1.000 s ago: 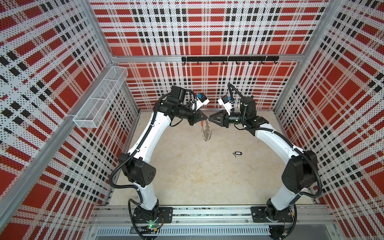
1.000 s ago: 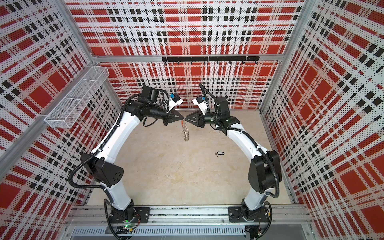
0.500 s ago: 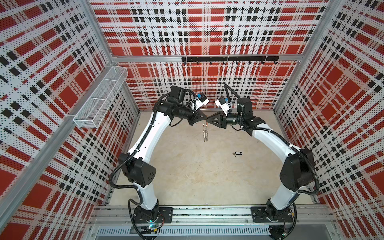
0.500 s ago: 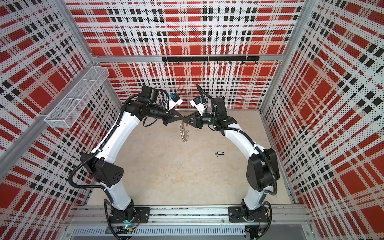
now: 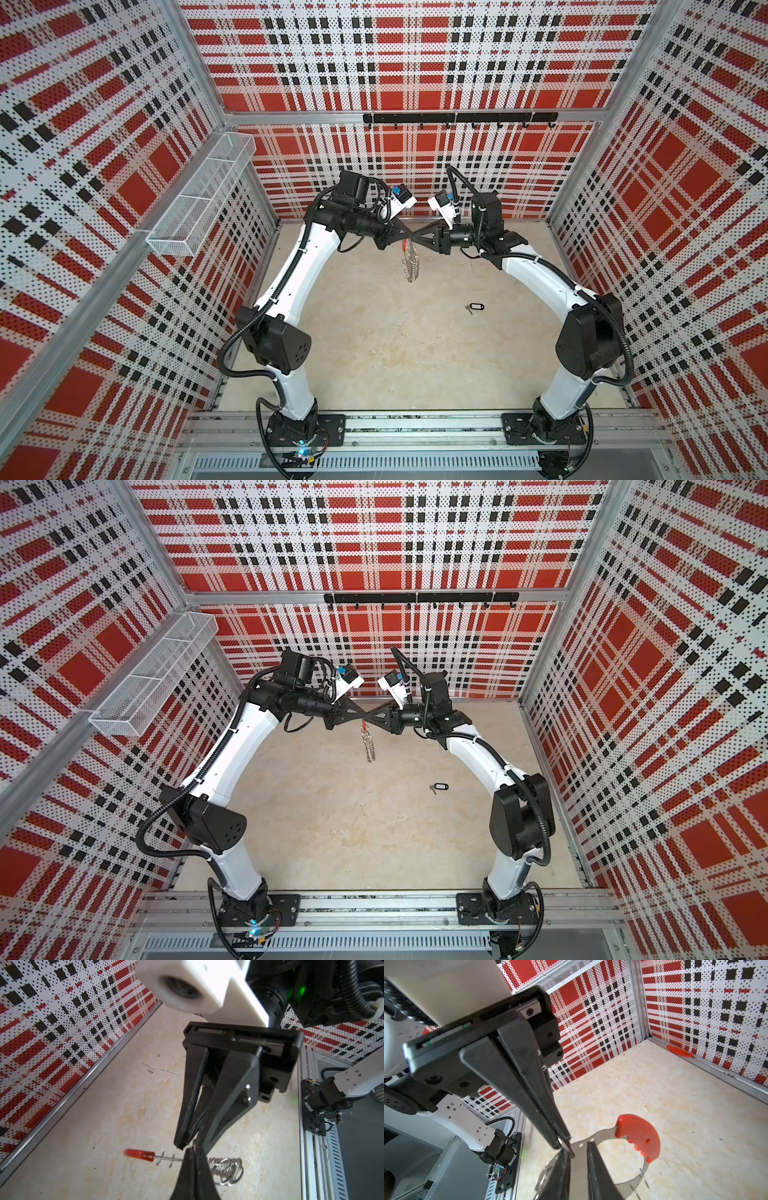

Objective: Put the keys on the keyring

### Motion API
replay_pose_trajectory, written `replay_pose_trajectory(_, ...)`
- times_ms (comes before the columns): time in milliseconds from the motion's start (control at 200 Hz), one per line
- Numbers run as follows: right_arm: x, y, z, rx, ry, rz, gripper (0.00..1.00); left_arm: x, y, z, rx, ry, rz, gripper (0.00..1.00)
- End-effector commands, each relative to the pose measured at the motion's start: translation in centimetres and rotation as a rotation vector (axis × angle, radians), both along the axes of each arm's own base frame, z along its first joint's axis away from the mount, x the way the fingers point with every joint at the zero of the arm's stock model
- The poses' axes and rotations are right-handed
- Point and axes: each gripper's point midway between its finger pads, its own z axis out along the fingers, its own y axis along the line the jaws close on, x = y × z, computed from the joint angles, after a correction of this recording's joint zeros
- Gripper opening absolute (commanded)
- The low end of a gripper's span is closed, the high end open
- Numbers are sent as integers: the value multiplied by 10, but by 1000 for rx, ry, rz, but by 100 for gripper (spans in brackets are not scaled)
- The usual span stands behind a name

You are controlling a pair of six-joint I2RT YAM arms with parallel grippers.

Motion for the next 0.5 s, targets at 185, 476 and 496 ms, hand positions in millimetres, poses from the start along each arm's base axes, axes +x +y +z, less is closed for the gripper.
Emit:
replay_pose_trajectory(185, -5, 8, 27, 55, -97, 14, 0, -8, -1, 27, -48, -52, -25, 7)
replay_pose_trajectory(476, 0, -1, 39, 168, -115, -93, 0, 46, 33, 61, -197, -125, 311, 31)
replay_pose_trajectory(496, 0, -1, 42, 186, -121, -100, 0, 49, 38, 65, -223, -138, 348, 31)
